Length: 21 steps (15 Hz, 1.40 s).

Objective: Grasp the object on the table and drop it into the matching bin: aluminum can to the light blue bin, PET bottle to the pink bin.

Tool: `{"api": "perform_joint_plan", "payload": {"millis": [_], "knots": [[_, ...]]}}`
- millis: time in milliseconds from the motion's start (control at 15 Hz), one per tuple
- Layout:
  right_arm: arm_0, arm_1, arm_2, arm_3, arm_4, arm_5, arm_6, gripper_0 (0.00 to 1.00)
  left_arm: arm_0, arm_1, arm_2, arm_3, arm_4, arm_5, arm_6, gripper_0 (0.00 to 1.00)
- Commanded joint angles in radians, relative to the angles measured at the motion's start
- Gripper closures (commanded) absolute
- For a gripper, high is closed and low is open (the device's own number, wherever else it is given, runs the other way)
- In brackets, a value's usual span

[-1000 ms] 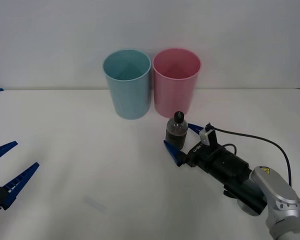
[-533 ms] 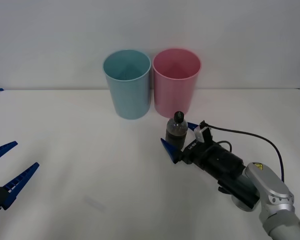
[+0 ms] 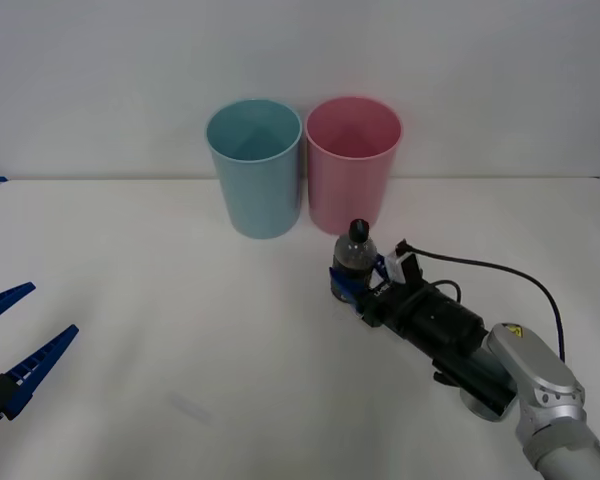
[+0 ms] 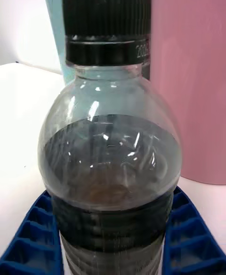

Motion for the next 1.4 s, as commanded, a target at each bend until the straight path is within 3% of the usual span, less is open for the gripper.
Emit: {"api": "perform_joint_plan", "payload": {"millis": [67, 467, 933, 1400], "knots": [[-0.004, 0.0, 0.001, -0.002, -0.004, 0.0, 0.0, 1.0, 0.0, 0.0, 0.0, 0.0, 0.0, 0.0, 0.0, 0.0], [0.01, -0.043, 0.001, -0.057, -0.056, -0.025, -0.009, 1.0, 0.0, 0.0, 0.0, 0.0, 0.0, 0.0, 0.0, 0.0], [0.145, -0.195, 0.0, -0.31, -0.193, -0.011, -0.072, 1.0, 0.0, 0.0, 0.0, 0.0, 0.0, 0.0, 0.0, 0.0], [0.265, -0.288, -0.049, -0.655, -0.174, 0.069, -0.365, 1.0, 0.0, 0.0, 0.0, 0.0, 0.0, 0.0, 0.0, 0.0]]}}
